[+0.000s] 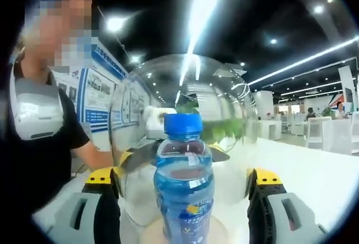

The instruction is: Open the cover put in the Mizone put the cover back on

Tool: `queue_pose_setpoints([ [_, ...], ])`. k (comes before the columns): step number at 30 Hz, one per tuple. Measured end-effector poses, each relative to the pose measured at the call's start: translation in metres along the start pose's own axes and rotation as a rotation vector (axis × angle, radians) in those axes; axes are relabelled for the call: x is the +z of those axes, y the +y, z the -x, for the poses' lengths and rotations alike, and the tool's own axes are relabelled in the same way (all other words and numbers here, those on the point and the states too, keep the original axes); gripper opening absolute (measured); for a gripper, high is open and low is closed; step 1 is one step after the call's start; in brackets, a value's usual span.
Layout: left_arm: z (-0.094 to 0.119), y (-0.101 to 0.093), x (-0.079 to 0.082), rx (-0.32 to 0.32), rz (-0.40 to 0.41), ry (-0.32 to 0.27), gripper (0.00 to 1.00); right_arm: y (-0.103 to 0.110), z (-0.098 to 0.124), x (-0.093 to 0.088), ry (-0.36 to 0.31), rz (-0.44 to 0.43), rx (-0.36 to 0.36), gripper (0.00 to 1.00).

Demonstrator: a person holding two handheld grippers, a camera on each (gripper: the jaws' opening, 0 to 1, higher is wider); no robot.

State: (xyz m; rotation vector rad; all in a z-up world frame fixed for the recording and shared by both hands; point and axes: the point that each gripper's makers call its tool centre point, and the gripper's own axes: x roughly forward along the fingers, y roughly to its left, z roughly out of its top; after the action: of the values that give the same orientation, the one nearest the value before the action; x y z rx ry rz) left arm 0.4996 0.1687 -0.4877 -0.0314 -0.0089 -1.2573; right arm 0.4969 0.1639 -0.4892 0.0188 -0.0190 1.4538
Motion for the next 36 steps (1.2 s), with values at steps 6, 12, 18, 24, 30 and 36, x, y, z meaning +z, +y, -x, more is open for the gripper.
queue_pose_setpoints([
  [6, 0.000, 0.001, 0.000, 0.008, -0.012, 0.020, 0.85, 0.000, 0.000, 0.000, 0.000, 0.001, -0.007, 0.87],
  [12, 0.001, 0.002, 0.000, 0.010, -0.015, 0.021, 0.85, 0.000, 0.002, 0.000, 0.005, 0.004, -0.022, 0.86],
  [18, 0.001, 0.002, 0.000, 0.011, -0.016, 0.012, 0.85, 0.000, 0.003, -0.001, 0.021, 0.005, -0.043, 0.85],
  [24, 0.001, 0.002, -0.001, 0.018, -0.012, 0.013, 0.85, 0.000, 0.006, -0.001, 0.029, 0.002, -0.072, 0.84],
  [30, 0.005, 0.002, -0.005, 0.069, 0.010, 0.010, 0.82, 0.000, 0.008, -0.001, 0.014, -0.009, -0.103, 0.82],
  [36, 0.007, 0.002, -0.006, 0.097, 0.019, 0.038, 0.81, 0.001, 0.012, -0.002, 0.022, -0.014, -0.137, 0.81],
])
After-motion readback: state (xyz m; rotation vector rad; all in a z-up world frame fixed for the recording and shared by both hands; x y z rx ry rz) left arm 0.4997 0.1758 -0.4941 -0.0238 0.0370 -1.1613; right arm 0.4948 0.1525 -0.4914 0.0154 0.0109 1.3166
